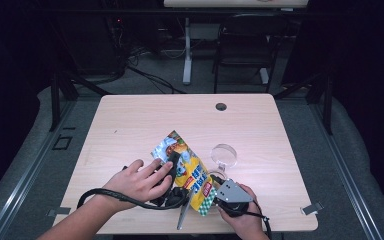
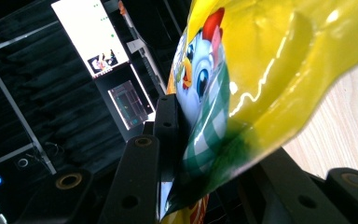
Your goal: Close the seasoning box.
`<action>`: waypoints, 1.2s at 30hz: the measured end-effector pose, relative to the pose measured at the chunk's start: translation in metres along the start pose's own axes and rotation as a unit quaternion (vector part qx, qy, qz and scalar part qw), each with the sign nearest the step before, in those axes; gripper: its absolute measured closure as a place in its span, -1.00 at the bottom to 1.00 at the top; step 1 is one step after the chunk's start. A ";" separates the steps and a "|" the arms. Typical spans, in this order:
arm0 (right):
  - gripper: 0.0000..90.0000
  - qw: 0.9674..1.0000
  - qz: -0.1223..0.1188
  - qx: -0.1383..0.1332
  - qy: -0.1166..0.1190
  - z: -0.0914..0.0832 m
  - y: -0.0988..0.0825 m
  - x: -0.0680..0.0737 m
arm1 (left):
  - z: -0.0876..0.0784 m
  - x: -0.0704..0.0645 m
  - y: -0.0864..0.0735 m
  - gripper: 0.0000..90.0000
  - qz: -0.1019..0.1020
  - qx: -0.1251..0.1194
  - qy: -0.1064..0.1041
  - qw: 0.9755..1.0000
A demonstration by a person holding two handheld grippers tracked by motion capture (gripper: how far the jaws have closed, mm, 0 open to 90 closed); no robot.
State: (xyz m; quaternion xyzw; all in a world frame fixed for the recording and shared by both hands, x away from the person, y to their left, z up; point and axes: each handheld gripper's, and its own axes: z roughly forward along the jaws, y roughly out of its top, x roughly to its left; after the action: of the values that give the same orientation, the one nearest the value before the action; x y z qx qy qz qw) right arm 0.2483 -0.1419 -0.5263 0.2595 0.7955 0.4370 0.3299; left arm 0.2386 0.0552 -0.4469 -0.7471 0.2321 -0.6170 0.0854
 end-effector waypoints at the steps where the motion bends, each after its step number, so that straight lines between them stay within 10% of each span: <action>1: 0.58 1.000 0.001 0.001 0.000 0.000 0.000 0.000 | 0.000 0.000 0.000 0.66 0.001 0.000 0.000 1.000; 36: 0.57 1.000 0.019 -0.004 0.009 -0.003 -0.001 -0.005 | -0.001 0.009 0.005 0.72 0.020 -0.003 0.006 1.000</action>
State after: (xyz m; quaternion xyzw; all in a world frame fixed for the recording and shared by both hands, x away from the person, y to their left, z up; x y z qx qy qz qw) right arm 0.2497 -0.1476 -0.5248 0.2695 0.7915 0.4486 0.3155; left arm 0.2380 0.0464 -0.4409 -0.7390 0.2493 -0.6188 0.0946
